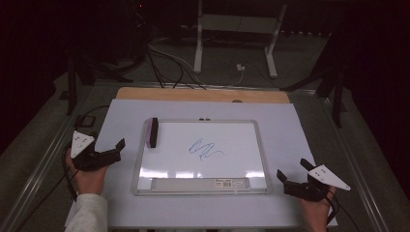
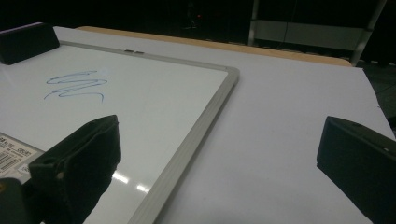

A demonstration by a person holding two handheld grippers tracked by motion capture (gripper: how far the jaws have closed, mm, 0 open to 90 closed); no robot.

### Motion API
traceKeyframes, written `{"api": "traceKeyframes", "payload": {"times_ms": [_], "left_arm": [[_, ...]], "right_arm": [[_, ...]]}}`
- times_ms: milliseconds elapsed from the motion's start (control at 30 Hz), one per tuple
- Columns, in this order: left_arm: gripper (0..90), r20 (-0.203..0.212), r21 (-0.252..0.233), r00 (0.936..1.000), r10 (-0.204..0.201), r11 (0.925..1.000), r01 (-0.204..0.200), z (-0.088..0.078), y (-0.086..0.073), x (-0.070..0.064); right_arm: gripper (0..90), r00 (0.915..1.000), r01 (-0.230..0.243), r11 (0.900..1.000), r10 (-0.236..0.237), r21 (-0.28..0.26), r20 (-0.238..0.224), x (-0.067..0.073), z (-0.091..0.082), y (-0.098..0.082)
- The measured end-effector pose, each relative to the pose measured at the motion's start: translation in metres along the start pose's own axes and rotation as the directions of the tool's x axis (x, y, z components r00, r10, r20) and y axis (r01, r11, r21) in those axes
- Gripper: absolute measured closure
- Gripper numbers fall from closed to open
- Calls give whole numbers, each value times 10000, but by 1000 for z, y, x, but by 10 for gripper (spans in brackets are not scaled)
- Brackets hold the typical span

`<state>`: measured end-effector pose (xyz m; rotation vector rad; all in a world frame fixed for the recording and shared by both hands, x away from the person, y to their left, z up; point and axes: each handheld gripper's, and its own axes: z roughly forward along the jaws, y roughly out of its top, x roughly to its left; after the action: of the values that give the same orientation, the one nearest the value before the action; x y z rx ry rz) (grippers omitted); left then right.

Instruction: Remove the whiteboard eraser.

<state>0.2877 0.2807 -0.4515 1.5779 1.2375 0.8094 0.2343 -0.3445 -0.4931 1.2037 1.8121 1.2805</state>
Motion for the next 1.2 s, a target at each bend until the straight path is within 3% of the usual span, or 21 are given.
{"api": "traceKeyframes", "payload": {"times_ms": [467, 1200], "left_arm": [[10, 174, 305, 9992, -350, 9989, 345, 21, -1, 0], [22, 431, 874, 9985, -337, 9957, 298, 49, 6, -11]], "right_arm": [[0, 10000, 30, 10000, -29, 62, -71, 1, 1, 0], [0, 10000, -16, 10000, 17, 36, -72, 0, 1, 0]]}}
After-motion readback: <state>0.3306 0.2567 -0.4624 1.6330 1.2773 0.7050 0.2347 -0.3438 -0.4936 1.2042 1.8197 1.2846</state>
